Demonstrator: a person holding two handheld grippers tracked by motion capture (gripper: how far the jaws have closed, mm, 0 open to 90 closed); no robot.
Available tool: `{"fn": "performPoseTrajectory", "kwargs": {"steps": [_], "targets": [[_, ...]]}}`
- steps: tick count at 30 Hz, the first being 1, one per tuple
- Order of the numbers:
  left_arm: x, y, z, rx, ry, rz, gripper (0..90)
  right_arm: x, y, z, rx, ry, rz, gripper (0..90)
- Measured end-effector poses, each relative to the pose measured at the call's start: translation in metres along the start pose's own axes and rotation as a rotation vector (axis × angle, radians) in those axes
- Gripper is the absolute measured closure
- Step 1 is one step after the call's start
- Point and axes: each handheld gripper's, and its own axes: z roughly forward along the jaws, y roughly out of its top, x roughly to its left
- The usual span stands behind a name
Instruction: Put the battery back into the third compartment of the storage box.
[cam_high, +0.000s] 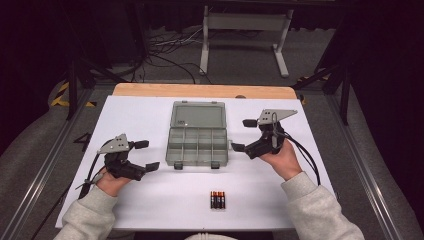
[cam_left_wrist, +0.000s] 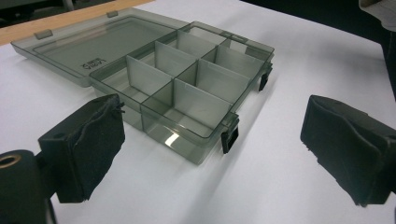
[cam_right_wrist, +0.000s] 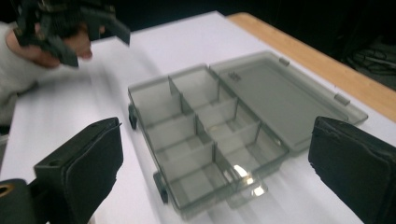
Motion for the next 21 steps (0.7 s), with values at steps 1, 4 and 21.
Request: {"fn": "performPoseTrajectory", "kwargs": {"steps": [1,4,21], "targets": [[0.0,0.0,0.0,0.003,0.003,-0.001,6.9,0.001,-0.001,0.0,0.014,0.001,-0.007,4.4],[0.001,-0.001,-0.001,0.002,0.005,0.005,7.0,0.003,-0.001,-0.001,0.012,0.006,-0.021,4.7],[0.0,-0.001,-0.002,-0.002,-0.003,-0.004,7.1,0.039,-0.014,-0.004,0.114,0.131,-0.12,4.7]]}}
